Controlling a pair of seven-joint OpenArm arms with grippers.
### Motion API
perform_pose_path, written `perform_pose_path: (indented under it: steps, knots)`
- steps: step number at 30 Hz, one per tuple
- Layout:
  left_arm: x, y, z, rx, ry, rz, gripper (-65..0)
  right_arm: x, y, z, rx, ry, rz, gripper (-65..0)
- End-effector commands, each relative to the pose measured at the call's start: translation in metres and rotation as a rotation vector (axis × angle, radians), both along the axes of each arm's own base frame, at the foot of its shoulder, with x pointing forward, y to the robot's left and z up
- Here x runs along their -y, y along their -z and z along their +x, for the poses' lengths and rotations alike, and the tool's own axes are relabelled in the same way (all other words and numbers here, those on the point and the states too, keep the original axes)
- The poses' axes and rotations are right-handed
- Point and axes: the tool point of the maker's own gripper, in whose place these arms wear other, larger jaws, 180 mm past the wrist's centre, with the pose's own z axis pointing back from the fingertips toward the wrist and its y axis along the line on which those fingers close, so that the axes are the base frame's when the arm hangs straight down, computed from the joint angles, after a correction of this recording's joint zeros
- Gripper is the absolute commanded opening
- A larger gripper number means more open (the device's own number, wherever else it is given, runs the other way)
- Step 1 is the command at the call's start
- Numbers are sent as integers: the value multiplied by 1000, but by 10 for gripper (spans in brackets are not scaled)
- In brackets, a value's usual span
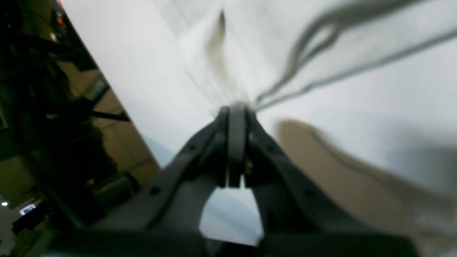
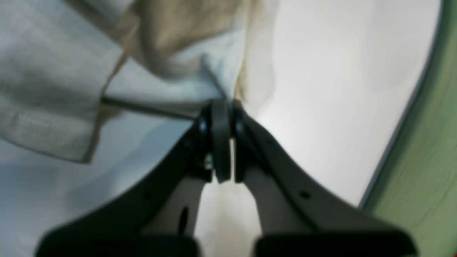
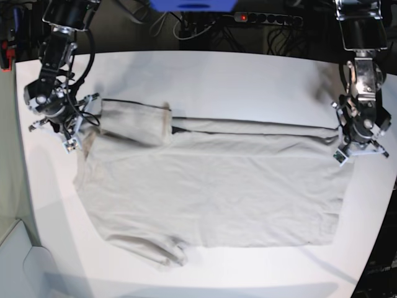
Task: Layout the t-shirt on the table in an organized manner, then fold the t-shirt properly
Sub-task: 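Slide the left gripper back to the shirt's side edge holding the fold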
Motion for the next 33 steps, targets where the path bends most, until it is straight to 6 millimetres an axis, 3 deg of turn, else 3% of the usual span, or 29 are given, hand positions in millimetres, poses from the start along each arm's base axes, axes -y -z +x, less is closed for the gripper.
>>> perform_pose_path:
  steps: [1, 5, 9, 11, 17, 19, 24, 27, 30, 33]
  knots:
    - [-8, -12, 5, 33, -3, 19, -650, 5, -8, 3, 29, -2, -15, -650]
    - [-18, -8, -7, 32, -36, 9, -650, 6, -7, 2, 33, 1, -13, -650]
    - [-43, -11, -20, 50, -132, 0, -649, 7, -7, 1, 30, 1, -15, -650]
    - [-44, -13, -20, 74, -160, -37, -639, 7, -7, 1, 30, 3, -15, -650]
    - [-41, -15, -17, 103, -176, -99, -493, 9, -4, -5, 22, 12, -14, -650]
    - [-31, -11, -14, 87, -142, -97, -517, 9, -4, -5, 22, 12, -12, -650]
    - [-12, -11, 2, 83, -73, -98, -650, 9, -4, -5, 20, 12, -14, -650]
    - [-13, -18, 10, 104, -75, -97, -648, 10, 0, -12, 5, 13, -16, -650]
    - [-19, -10, 11, 84, -101, -106, -648, 10, 0, -14, 2, 12, -17, -650]
    - [-44, -14, 5, 101, -180, -105, -647, 11, 1, -14, 0, 12, -19, -650]
